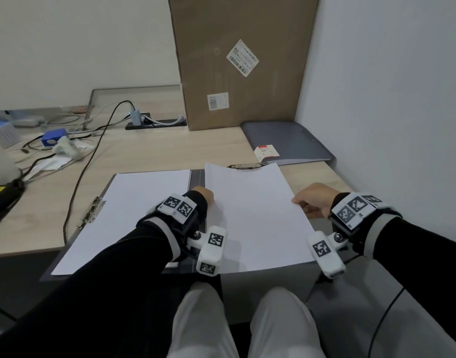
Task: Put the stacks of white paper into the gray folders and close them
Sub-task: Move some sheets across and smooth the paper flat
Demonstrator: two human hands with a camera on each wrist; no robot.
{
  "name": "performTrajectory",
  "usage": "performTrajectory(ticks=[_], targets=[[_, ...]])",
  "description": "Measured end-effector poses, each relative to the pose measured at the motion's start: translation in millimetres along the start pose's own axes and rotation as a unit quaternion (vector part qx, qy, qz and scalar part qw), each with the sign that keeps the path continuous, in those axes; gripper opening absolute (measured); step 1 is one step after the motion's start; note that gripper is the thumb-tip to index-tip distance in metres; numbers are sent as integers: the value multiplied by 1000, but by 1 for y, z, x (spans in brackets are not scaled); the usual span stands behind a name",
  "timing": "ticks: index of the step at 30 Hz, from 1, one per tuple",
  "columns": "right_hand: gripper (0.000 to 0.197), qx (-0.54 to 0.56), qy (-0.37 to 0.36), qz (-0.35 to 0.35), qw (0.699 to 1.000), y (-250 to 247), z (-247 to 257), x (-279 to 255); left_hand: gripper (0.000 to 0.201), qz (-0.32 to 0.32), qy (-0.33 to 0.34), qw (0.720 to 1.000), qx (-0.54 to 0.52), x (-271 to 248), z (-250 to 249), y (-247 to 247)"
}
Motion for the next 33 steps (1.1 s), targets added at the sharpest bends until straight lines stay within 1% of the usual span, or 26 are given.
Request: performTrajectory(ticks=[2,7,10,12,14,15,16,18,19,21,22,23,24,25,26,28,31,33], targets=[[22,-2,-3,3,1000,0,2,2,37,-3,-11,1000,-3,0,0,-2],[19,-12,1,9,1000,-1,2,5,39,-5,-58,997,-56,3,3,-5],[18,-15,1,11,1000,-1,2,8,40,16,-83,993,-78,2,6,-5],[16,-21,-2,11,1000,-2,3,9,39,-8,-108,986,-130,1,7,-5],[15,-33,-10,5,999,-2,4,11,39,-27,-152,968,-196,0,9,-3],[15,-41,-12,2,999,-1,4,11,39,-41,-156,962,-222,-1,8,-4],[15,-49,-16,-1,999,-1,3,11,38,-39,-165,955,-242,-1,8,-3],[14,-54,-23,-8,998,1,3,10,37,-41,-158,947,-277,2,7,2],[13,-54,-29,-15,998,1,3,8,33,-49,-177,930,-319,2,8,3],[14,-56,-59,-29,996,1,3,6,19,-71,-186,906,-373,0,12,4],[16,-55,-79,-38,995,0,3,5,17,-87,-193,889,-407,-1,14,5],[11,-48,-93,-49,993,-1,3,3,24,-96,-197,873,-435,-2,16,6],[4,-39,-112,-58,991,-1,2,-2,39,-101,-194,860,-461,-5,17,9],[15,-34,-123,-64,990,-3,-1,-4,54,-107,-184,853,-477,-10,17,10],[28,-33,-139,-72,987,-4,-4,-7,64,-111,-170,847,-491,-18,15,12],[42,-48,-165,-75,982,-5,-9,-18,71,-106,-134,852,-494,-32,10,14],[45,-60,-180,-66,980,-5,-20,-35,83,-92,-79,876,-466,-60,3,17],[47,-69,-191,-67,977,-4,-28,-46,95,-85,-39,901,-423,-77,-4,22]])
Point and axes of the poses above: each hand's wrist, its own x-axis towards the middle knuckle, its own y-axis out of the palm, z = x × y, the point moved 3 cm from there along x, towards the middle knuckle, and after that the axes turned 11 degrees about -z, right-handed, at the moved point
